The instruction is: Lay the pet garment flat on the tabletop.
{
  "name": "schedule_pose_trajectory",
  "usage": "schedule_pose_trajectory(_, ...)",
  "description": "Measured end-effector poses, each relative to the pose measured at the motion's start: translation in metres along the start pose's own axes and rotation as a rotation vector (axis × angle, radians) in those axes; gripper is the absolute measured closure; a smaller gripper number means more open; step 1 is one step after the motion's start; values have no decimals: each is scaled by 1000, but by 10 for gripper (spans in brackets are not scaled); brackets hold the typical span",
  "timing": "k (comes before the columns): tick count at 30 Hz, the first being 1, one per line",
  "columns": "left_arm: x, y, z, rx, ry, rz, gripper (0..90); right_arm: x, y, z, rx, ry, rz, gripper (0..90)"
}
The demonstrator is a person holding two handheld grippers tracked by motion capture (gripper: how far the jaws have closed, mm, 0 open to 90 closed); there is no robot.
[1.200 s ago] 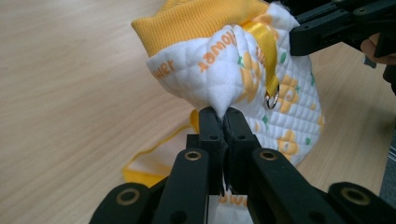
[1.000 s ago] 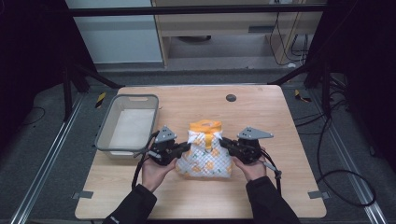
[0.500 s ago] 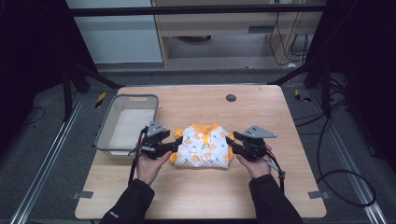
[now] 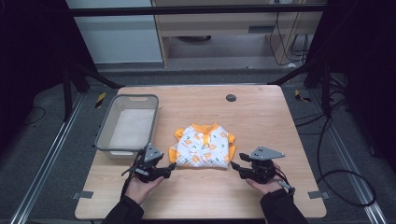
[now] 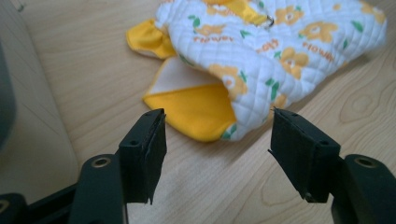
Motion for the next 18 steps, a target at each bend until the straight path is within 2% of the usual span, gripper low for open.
schedule_pose_trajectory(2,3,1,-2,13,-9,13,352,5,4,1,5,-10,13,486)
schedule_pose_trajectory(4,7,2,-4,16,-1,18,356,10,6,3,3,-14,32,483)
schedule_pose_trajectory(9,18,2,-13,58,-2,22,398,27,13,7,-11,-9,62,464)
schedule_pose_trajectory(12,23,2,-15,67,7,28,440,37,17,8,-27,-14,101,471)
schedule_pose_trajectory(14,28,2,-16,66,7,40,455,41,18,8,-21,-26,106,478)
schedule_pose_trajectory(18,32,2,-14,62,19,51,550,47,17,7,-13,-40,123,535)
Point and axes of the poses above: each handheld gripper's, and its own axes: x roughly forward along the jaws, y roughly out of its underside, z roughly to its left, the point moved 1 cm from there along x, roughly forward along the jaws, and after that the axes turned 3 degrees about z, right-handed, at the moved point
